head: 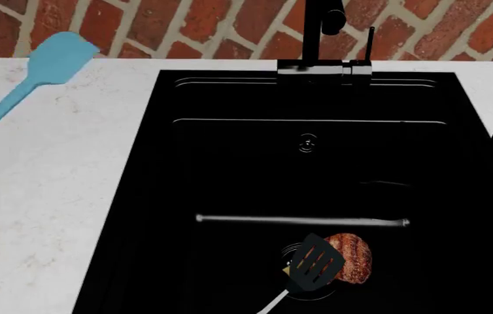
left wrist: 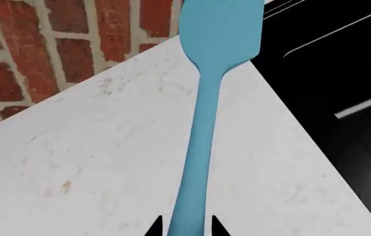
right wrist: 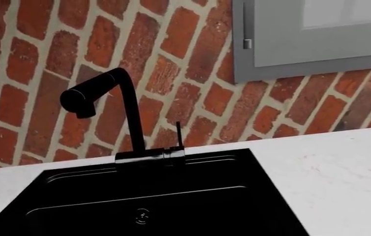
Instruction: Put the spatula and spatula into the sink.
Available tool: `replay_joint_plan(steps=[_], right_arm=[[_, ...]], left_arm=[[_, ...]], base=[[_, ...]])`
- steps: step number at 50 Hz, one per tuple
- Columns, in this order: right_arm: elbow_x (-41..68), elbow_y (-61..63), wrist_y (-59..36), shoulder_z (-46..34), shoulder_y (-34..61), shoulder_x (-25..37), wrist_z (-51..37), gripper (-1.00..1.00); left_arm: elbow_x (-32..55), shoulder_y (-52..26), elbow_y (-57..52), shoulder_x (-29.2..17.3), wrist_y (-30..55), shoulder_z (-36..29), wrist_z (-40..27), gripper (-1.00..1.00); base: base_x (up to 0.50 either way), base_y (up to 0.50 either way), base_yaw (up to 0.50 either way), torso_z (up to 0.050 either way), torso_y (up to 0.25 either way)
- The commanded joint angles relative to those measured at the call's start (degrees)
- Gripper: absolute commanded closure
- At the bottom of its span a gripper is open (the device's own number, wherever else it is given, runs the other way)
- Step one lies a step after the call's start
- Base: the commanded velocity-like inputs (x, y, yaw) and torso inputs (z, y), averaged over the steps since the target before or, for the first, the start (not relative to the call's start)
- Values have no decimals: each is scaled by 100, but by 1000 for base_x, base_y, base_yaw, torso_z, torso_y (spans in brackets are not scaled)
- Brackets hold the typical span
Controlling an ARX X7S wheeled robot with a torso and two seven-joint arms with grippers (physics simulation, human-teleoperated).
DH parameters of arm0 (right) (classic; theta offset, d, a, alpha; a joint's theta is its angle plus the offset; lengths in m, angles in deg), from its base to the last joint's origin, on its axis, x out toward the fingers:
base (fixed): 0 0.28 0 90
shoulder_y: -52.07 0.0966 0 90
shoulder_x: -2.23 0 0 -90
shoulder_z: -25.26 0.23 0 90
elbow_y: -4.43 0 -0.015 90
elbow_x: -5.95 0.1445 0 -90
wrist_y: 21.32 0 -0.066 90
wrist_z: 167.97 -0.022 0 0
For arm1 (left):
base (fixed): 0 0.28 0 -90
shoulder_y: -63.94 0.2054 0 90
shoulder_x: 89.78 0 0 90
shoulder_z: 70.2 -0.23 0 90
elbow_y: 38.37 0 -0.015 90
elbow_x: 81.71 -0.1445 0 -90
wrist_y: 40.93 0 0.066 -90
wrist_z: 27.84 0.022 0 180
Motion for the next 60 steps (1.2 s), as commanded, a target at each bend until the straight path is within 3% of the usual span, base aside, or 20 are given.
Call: replay_joint_plan(steps=[1, 26, 43, 53, 60], right_arm=[[-125, -121, 81, 97, 59, -114, 170, -100], [-122, -130, 214, 60, -34, -134, 235, -100], [-91, -94, 293, 114, -131, -109, 243, -100], [-101, -122, 356, 140, -182, -99, 261, -100], [-26, -54, 340, 229, -240, -49, 210, -100]], left_arm=[[-616, -160, 112, 1021, -123, -36, 704, 100], [-1214, 538, 1321, 3458, -1498, -7, 2322, 100], [-1091, 1352, 4008, 5180, -2046, 171, 3167, 100], [30, 1722, 4262, 5220, -2483, -451, 2670, 100], [-101, 2080, 4133, 5220, -2504, -640, 2711, 100]], base=[[0, 0, 0, 0, 0], [0, 0, 0, 0, 0], [0, 0, 0, 0, 0], [0, 0, 0, 0, 0], [0, 0, 0, 0, 0]])
